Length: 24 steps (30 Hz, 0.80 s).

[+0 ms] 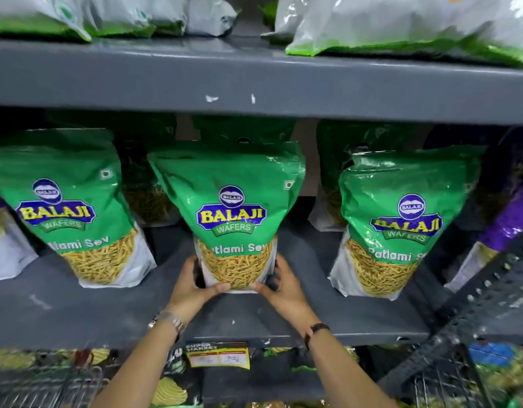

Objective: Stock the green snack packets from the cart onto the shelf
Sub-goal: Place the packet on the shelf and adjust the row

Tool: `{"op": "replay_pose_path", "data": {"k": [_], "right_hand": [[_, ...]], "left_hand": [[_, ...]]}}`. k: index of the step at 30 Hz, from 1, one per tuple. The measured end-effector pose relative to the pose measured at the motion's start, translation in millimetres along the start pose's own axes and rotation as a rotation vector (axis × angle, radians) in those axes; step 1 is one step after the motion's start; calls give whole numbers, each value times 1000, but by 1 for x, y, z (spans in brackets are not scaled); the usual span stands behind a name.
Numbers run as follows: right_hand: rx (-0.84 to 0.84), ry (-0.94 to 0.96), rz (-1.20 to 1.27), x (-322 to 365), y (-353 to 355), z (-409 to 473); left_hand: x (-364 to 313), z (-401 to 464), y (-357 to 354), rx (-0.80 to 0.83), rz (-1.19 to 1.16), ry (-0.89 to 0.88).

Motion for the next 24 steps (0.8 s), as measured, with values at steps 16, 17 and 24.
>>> {"op": "replay_pose_path", "data": {"k": [16,17,24], "right_hand": [[-365,-11,-31,-1,-17,-74],[-281,31,-98,4,-34,-76],[199,134,-260,34,-162,-45]], "left_hand": [[9,-51,45,-355,83,-85],[15,-53,64,-437,83,-70],[43,-35,188,-781,-118,84]]}}
Point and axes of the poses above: each hand's wrist, its own z-axis towards the middle knuckle, its own y-axis out of the back of the hand, x = y × z, the point moved 7 cm from there along z, towards the middle knuckle, and after that the axes turned 3 degrees about -x, right-handed, at the moved point
